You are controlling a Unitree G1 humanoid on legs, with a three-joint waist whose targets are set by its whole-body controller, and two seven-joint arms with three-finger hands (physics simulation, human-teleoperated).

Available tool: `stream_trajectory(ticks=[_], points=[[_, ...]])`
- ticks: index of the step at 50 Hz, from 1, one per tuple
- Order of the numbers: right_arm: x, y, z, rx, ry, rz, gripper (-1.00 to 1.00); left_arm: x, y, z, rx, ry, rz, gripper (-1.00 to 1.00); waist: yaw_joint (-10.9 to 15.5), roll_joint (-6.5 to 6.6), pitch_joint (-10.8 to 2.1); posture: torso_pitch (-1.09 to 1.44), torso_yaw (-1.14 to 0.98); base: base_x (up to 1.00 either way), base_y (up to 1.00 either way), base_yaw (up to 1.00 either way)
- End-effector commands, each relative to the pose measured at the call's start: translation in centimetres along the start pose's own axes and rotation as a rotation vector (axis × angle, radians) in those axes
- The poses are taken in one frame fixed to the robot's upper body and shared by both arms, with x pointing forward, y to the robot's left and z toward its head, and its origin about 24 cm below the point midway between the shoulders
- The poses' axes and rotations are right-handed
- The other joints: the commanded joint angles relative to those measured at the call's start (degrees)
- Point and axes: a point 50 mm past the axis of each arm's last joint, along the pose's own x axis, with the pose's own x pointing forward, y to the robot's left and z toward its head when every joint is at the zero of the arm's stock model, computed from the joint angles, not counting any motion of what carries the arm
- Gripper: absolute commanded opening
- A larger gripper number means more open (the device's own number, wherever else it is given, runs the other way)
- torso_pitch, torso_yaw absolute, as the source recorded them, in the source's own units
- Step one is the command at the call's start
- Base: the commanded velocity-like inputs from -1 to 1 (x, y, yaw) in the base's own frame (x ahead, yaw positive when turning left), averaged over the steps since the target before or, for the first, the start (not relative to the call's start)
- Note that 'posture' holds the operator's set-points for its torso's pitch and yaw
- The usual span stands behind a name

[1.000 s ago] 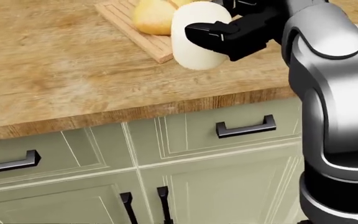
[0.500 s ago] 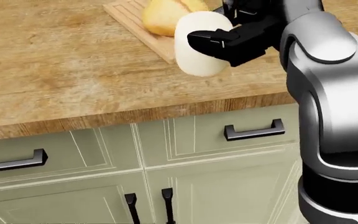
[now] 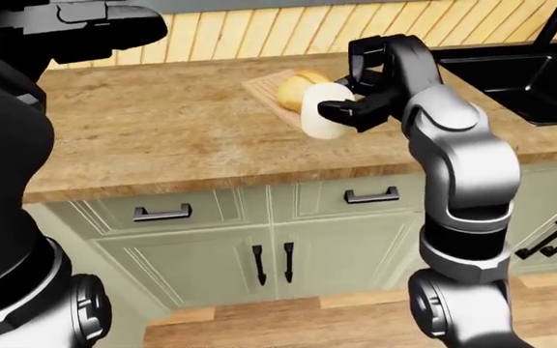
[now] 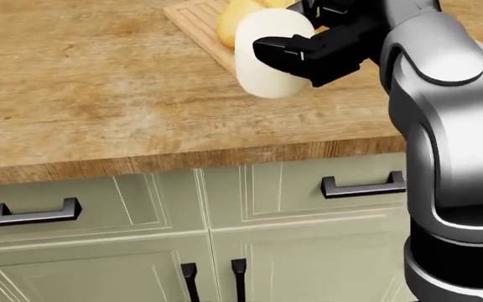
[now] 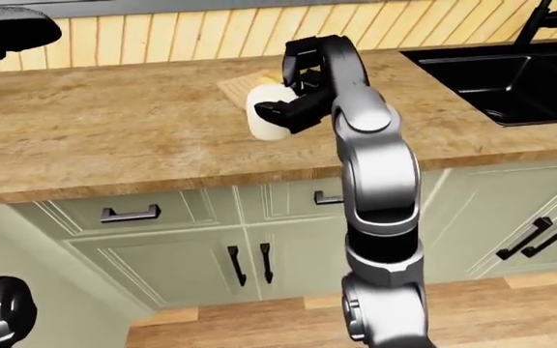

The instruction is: Pick up the wedge of cheese and place it on the slice of bread to prepare a simple cheese on bread dish.

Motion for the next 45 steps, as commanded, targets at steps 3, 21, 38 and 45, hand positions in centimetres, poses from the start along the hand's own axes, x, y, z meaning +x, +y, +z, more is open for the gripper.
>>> stream_trajectory(ticks=[3,21,38,45], points=[[-0.6,0.1,2.6,-0.014,-0.121,0.001,-1.00,0.0,0.8,1.9,-0.013,-0.081,0.031,1.00,0.84,0.01,-2.01,0.00,0.00,0.00,0.00,0.15],[-0.5,-0.4,2.3,0.007,-0.126,-0.020,-1.00,-0.1,0.6,1.7,-0.011,-0.079,0.026,1.00,0.79,2.08,0.09,0.00,0.00,0.00,0.00,0.13],[-0.7,-1.4,2.5,0.054,-0.141,-0.072,-1.00,-0.1,0.7,1.8,-0.013,-0.080,0.028,1.00,-0.08,2.76,-0.71,0.00,0.00,0.00,0.00,0.00],[-0.7,-1.5,2.3,0.046,-0.131,-0.078,-1.00,0.0,0.6,1.8,-0.012,-0.081,0.029,1.00,-0.17,2.35,-0.93,0.00,0.00,0.00,0.00,0.00]])
